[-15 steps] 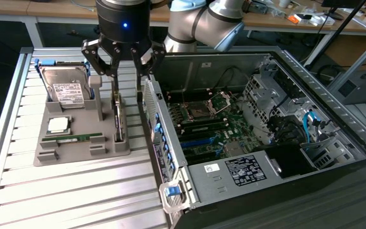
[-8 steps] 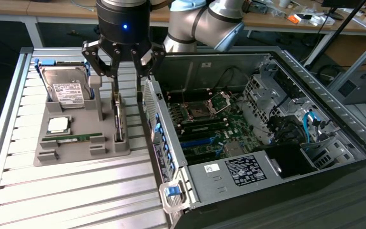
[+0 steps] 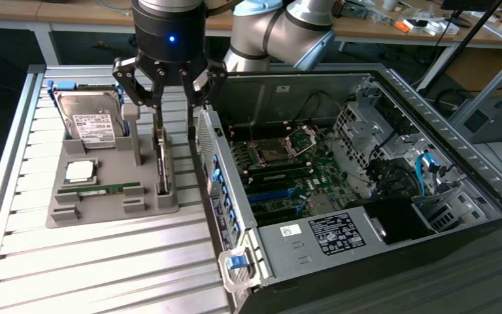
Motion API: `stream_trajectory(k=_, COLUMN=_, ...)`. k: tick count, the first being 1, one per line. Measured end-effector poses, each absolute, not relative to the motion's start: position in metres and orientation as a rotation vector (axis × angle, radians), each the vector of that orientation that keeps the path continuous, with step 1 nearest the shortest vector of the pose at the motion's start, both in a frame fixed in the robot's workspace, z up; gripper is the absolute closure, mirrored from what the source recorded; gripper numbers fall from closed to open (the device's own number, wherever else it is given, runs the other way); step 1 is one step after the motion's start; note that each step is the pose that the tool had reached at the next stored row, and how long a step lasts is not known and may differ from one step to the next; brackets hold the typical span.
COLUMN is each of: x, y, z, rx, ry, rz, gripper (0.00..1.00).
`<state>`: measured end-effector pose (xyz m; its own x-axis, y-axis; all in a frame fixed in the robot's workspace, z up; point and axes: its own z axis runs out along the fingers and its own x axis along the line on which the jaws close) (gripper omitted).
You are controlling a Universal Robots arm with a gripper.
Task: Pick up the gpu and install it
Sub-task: 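Pick up the gpu and move the gpu toward the slot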
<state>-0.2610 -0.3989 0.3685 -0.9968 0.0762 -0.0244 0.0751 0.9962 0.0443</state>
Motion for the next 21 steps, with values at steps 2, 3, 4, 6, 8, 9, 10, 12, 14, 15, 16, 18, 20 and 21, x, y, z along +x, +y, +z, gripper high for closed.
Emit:
stream_trajectory(k=2, x=-0.2610, y=-0.3989, z=0.3679, rx=0.118, ry=3.112, rz=0.068, gripper=0.52)
stream_trajectory(k=3, x=-0.2610, y=-0.3990, z=0.3677, rx=0.118, ry=3.112, rz=0.068, gripper=0.52)
stream_trajectory(k=4, x=-0.2610, y=-0.3989, z=0.3675, rx=0.118, ry=3.113, rz=0.068, gripper=0.52)
stream_trajectory(k=6, x=-0.2610, y=-0.3989, z=0.3669, rx=0.118, ry=3.113, rz=0.068, gripper=0.52)
stream_trajectory(k=8, x=-0.2611, y=-0.3989, z=0.3663, rx=0.118, ry=3.113, rz=0.068, gripper=0.52)
stream_trajectory(k=9, x=-0.2610, y=-0.3989, z=0.3659, rx=0.118, ry=3.113, rz=0.068, gripper=0.52)
stream_trajectory(k=10, x=-0.2610, y=-0.3989, z=0.3657, rx=0.118, ry=3.113, rz=0.068, gripper=0.52)
stream_trajectory(k=12, x=-0.2610, y=-0.3989, z=0.3651, rx=0.118, ry=3.113, rz=0.068, gripper=0.52)
stream_trajectory(k=14, x=-0.2611, y=-0.3989, z=0.3646, rx=0.118, ry=3.113, rz=0.068, gripper=0.52)
stream_trajectory(k=15, x=-0.2611, y=-0.3989, z=0.3643, rx=0.118, ry=3.112, rz=0.068, gripper=0.52)
stream_trajectory(k=16, x=-0.2610, y=-0.3989, z=0.3641, rx=0.118, ry=3.113, rz=0.068, gripper=0.52)
stream_trajectory(k=18, x=-0.2610, y=-0.3989, z=0.3636, rx=0.118, ry=3.112, rz=0.068, gripper=0.52)
stream_trajectory(k=20, x=-0.2610, y=-0.3989, z=0.3631, rx=0.118, ry=3.112, rz=0.068, gripper=0.52)
stream_trajectory(k=21, x=-0.2610, y=-0.3989, z=0.3629, rx=0.118, ry=3.113, rz=0.068, gripper=0.52)
